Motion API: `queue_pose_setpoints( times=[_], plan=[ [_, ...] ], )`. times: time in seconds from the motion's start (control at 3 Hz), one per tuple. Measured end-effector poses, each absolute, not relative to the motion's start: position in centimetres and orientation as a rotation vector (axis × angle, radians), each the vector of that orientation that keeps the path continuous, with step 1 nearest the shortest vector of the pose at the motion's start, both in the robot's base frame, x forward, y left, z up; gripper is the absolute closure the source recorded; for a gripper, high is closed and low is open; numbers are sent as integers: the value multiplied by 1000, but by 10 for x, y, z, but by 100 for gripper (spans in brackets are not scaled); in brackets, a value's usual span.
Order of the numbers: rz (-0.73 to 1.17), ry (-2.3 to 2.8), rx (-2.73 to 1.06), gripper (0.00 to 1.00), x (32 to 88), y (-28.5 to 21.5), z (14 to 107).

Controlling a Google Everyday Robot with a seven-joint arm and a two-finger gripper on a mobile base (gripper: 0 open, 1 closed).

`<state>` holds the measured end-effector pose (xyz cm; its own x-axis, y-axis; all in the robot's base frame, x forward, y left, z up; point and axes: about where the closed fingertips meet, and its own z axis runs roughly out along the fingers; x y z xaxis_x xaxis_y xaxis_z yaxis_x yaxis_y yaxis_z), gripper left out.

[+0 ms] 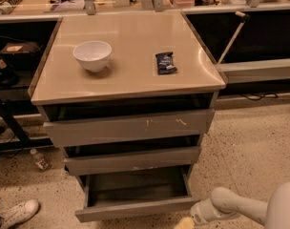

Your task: Close bottom drawer

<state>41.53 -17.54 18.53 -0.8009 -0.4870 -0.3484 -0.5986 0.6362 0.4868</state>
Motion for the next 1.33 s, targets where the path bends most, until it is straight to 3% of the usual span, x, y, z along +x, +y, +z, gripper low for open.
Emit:
queue_pose_setpoints(
  times=[0.33, 1.33],
  plan=[
    [895, 2671, -896, 19, 415, -175, 185],
    [876, 2660, -919, 89, 427, -171, 183]
  ],
)
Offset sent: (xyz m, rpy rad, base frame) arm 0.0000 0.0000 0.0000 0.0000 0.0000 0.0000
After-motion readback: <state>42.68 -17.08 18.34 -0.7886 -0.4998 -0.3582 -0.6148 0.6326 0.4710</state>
